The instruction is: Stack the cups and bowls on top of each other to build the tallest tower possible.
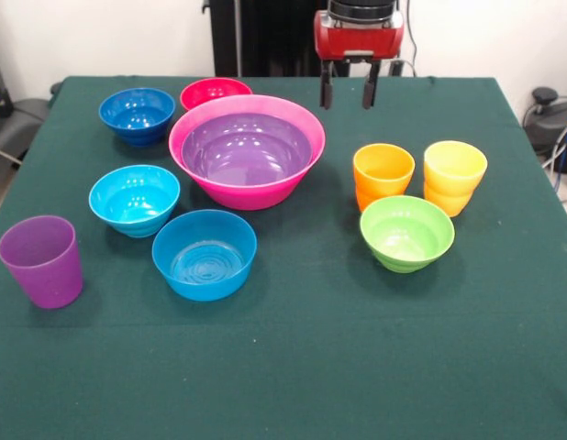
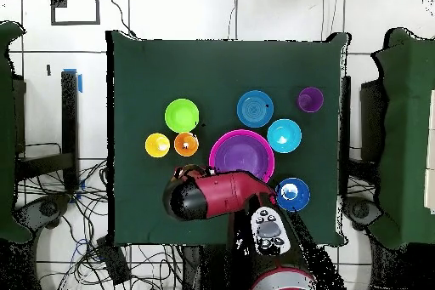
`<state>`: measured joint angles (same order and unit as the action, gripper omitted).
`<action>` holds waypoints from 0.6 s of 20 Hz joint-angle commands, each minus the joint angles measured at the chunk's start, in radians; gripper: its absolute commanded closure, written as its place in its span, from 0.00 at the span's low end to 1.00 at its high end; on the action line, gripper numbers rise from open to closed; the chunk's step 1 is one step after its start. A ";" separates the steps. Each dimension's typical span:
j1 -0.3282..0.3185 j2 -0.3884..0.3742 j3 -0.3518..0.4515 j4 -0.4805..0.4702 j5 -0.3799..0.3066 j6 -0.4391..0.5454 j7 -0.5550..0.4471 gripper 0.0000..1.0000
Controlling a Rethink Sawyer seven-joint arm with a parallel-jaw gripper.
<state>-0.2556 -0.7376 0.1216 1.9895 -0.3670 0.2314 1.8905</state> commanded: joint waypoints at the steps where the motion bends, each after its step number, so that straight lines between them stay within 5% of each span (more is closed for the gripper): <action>1: -0.012 0.075 0.053 -0.080 0.009 0.050 0.054 0.00; 12: 0.000 0.118 0.048 -0.131 0.001 0.037 0.052 0.00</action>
<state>-0.2556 -0.6804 0.1221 1.9518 -0.3670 0.2312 1.8905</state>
